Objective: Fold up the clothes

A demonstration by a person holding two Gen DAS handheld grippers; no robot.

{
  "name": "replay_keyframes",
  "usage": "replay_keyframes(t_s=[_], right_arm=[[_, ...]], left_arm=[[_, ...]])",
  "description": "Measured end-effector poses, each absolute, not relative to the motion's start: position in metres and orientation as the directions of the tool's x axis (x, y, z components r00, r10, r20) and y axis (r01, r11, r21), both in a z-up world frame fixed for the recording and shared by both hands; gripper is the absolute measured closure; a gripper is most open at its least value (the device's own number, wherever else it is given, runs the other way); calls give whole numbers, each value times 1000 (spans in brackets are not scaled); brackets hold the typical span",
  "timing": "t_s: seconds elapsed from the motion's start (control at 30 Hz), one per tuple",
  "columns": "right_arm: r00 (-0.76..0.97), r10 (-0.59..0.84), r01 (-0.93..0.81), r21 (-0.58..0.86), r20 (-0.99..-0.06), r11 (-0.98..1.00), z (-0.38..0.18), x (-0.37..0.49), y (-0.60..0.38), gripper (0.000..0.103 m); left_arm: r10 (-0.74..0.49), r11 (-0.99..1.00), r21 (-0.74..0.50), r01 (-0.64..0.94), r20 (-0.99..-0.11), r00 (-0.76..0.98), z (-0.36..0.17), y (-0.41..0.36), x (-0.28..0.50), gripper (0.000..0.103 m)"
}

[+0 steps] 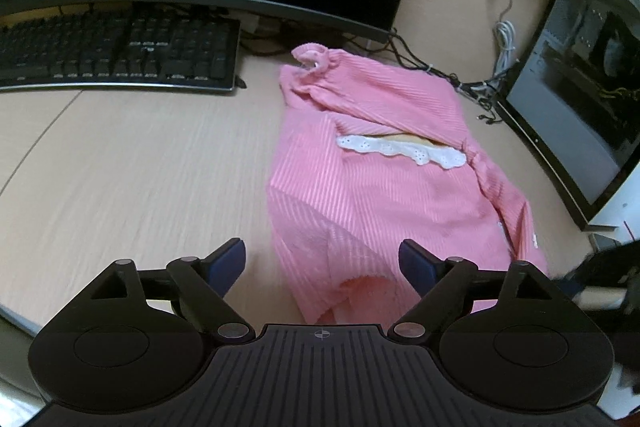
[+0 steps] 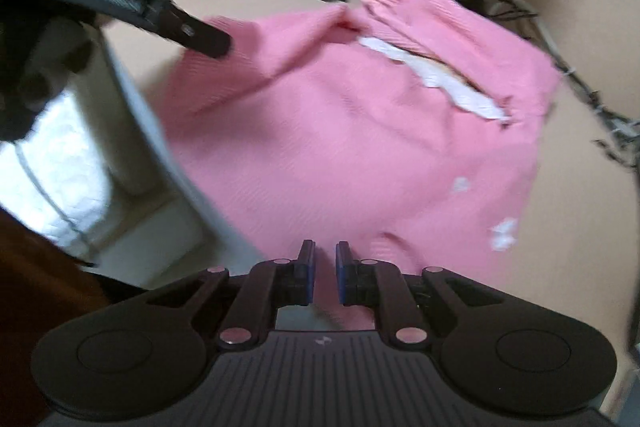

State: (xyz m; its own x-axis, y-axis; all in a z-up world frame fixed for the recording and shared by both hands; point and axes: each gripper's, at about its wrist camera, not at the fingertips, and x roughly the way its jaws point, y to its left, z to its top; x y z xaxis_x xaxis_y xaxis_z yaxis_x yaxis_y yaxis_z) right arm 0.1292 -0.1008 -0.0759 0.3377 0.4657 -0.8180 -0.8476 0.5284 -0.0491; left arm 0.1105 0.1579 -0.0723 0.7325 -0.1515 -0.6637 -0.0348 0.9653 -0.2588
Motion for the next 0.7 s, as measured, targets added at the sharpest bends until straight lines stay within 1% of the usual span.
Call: replay_keyframes(t_s=[0.07,0.1,0.13,0.23,0.33,0.37,0.43,0.53,0.57,0.63,0.7], right_arm=[[321,500,-853,-15,-805,522,-68,128,-108,88],[337,515,-848,-17,-788,530,-59,128,-114,87],[364,533,-836,-15,-763,549,-49,131,-122,84],[466,563,-757,22,-682,653,-25,148,-150,72],[544,529,-633,95,-651,768,-31,173,-171,66],[562,518,-593,122,-645,796,-35,180,-178,66],[539,514,-564,168,-667,809,-55,189,-177,66],[471,500,-587,164,-727,793,-84,183,-160,66],[463,492,-593,155,-737,790,-92,179,-156,60],[477,504,-607,145,-720,782,-93,171,-155,49],[470,513,-610,156,-718,777,-93,168,-154,42]], left_arm=[[-149,967,-252,-34,-669,728,-73,158,108,10],[-146,968,-249,-36,-673,725,-74,158,107,10],[-144,968,-248,-40,-677,722,-75,159,105,10],[-136,967,-249,-53,-684,717,-76,160,103,10],[-130,965,-253,-65,-681,720,-74,161,101,10],[-129,965,-255,-68,-681,721,-74,161,101,9],[-128,964,-256,-71,-682,720,-74,160,101,9],[-129,965,-253,-72,-693,709,-77,156,102,9],[-130,965,-251,-71,-697,706,-77,155,102,9],[-130,967,-246,-67,-701,702,-78,153,101,9],[-123,967,-244,-74,-701,702,-78,152,100,8]])
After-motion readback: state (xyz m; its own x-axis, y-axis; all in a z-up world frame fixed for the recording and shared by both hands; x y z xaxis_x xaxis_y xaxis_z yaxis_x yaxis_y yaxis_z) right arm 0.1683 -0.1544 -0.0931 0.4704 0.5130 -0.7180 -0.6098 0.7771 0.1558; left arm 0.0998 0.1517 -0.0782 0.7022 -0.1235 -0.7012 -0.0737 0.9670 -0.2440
